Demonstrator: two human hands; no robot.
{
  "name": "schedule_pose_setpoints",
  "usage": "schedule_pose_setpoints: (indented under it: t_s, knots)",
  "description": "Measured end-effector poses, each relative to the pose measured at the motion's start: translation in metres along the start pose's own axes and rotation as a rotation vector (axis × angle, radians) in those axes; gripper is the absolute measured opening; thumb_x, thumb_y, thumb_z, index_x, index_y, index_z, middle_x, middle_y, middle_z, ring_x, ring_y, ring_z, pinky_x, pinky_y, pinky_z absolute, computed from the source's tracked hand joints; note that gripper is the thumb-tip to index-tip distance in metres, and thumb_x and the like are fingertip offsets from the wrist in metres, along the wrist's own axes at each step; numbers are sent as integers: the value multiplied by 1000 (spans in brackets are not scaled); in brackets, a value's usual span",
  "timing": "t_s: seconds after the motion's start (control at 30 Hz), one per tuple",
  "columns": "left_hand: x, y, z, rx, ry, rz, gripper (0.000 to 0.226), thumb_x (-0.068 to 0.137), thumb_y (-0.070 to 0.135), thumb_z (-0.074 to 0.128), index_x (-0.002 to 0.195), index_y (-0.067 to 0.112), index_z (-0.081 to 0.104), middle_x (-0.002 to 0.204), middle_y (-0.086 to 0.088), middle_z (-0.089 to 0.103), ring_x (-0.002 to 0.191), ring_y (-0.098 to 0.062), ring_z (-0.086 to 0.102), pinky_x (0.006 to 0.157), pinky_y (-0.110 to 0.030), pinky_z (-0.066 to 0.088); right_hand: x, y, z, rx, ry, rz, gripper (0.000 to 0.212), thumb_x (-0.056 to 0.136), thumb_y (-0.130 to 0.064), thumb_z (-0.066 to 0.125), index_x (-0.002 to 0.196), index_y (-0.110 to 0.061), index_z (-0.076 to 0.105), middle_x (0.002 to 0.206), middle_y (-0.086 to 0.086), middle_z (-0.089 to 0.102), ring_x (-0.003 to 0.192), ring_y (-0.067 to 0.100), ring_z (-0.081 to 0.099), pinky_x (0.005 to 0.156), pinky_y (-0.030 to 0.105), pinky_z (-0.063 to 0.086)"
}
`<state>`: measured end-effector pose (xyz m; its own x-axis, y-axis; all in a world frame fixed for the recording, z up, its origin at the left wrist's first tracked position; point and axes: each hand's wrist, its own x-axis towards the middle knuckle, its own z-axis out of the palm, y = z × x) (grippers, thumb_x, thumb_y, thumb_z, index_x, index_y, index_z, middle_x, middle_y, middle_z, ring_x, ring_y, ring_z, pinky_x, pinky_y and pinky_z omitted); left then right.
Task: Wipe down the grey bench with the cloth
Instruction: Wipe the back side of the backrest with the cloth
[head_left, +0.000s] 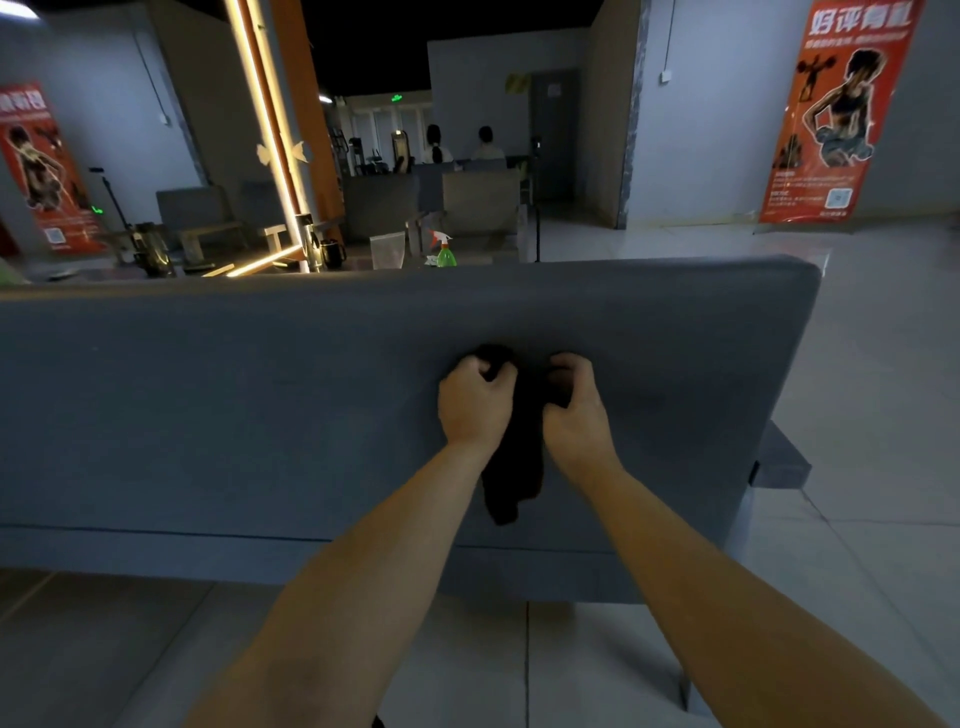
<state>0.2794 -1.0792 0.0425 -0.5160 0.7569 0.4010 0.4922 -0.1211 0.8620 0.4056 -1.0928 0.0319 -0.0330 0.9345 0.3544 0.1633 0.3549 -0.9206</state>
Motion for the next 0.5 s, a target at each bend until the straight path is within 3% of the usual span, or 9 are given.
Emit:
schedule_pose_setpoints:
  t_s: [0.17, 0.33, 0.43, 0.5]
  knots:
    - [9, -8, -20, -5, 26, -64, 26, 91, 32, 68, 75, 13, 60, 66, 3, 59, 58, -8, 54, 54, -25, 36, 5, -5, 1, 48, -1, 38, 50, 90, 6, 52, 123, -32, 46, 126, -1, 54, 117, 13, 53, 88, 27, 44]
    - [5, -19, -40, -106, 101, -212, 25, 94, 35, 65, 82, 12, 62, 75, 3, 62, 66, -10, 57, 49, -19, 37, 9, -12, -2, 118, 6, 86, 42, 90, 3, 54, 118, -28, 47, 121, 0, 55, 107, 10, 54, 71, 18, 42]
    - [-4, -15, -44, -175, 91, -245, 31, 94, 40, 65, 87, 11, 63, 81, 0, 65, 75, -15, 61, 57, -26, 45, 1, -14, 3, 99, 18, 85, 47, 90, 0, 58, 125, -28, 44, 123, -1, 51, 115, 17, 51, 84, 26, 46]
    - [-14, -9, -44, -243, 23, -274, 35, 94, 47, 66, 103, 13, 66, 101, 0, 68, 90, -17, 64, 77, -32, 56, -12, -12, 5, 18, -6, 33, 56, 90, 0, 60, 135, -26, 41, 127, -3, 49, 120, 16, 49, 91, 27, 45]
